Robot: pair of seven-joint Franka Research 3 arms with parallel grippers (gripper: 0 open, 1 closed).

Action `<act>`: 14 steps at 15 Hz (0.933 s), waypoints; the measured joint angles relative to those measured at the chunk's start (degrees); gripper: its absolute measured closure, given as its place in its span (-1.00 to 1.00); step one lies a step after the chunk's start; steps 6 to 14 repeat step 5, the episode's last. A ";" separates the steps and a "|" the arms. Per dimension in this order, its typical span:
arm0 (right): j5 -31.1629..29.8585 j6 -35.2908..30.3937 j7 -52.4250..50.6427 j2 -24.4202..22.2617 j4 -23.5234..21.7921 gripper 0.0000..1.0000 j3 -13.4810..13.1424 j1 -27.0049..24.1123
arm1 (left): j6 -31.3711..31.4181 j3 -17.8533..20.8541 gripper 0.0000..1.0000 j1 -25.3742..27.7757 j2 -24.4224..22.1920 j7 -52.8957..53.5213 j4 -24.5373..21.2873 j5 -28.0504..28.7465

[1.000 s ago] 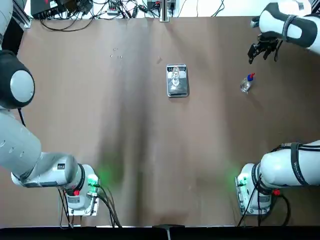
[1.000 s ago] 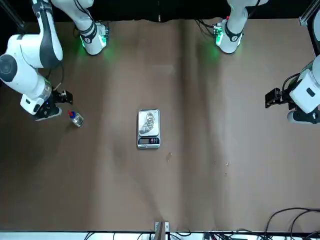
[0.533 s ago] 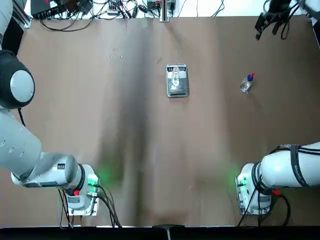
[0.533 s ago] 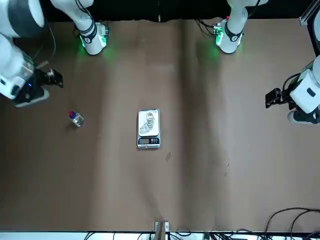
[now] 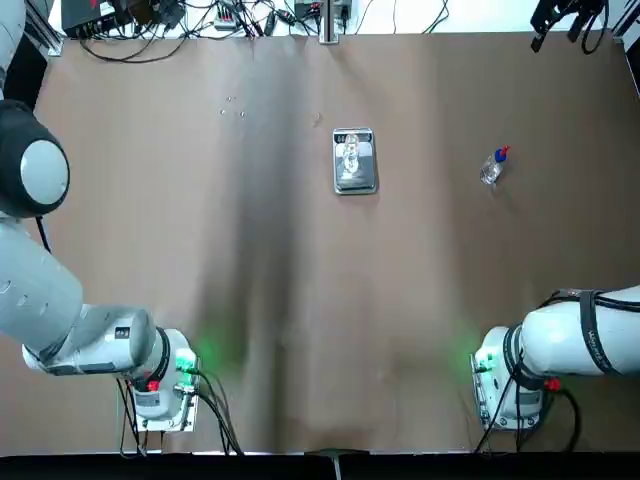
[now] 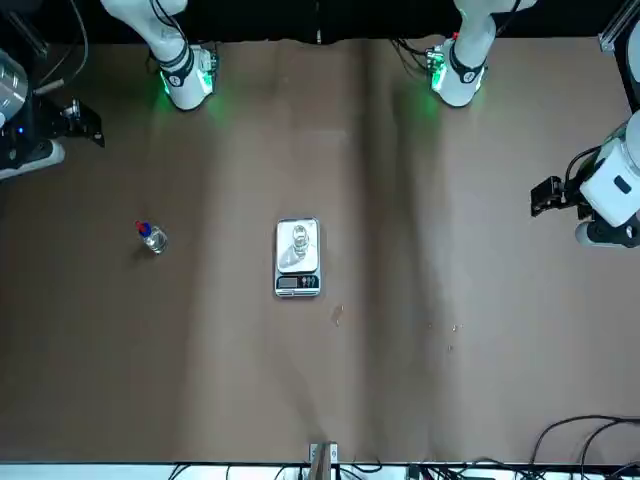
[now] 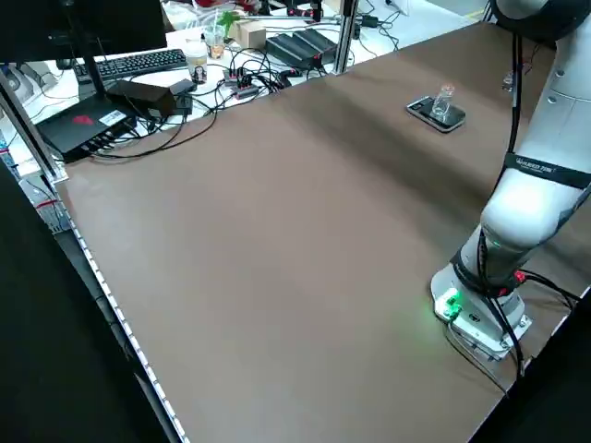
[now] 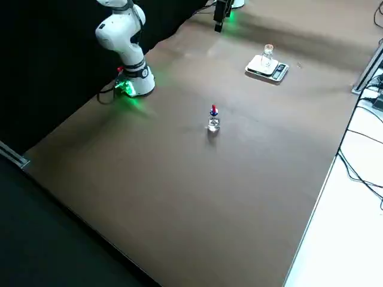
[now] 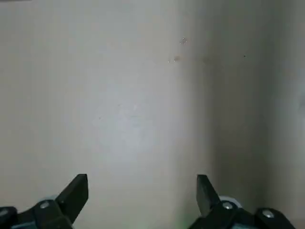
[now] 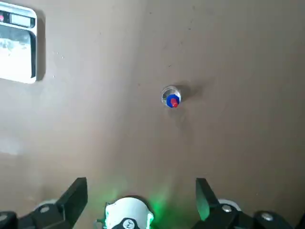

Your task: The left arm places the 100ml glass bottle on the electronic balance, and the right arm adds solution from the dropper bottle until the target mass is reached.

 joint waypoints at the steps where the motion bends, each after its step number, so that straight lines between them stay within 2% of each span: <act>1: 0.01 0.00 1.22 -0.23 0.00 -1.00 0.01 0.00 | 0.00 0.00 -1.00 0.00 0.00 0.00 0.00 0.00; 14: 0.06 -0.19 2.47 -0.84 -0.11 -1.00 0.01 0.00 | 0.00 0.00 -1.00 0.00 0.00 0.00 0.00 0.00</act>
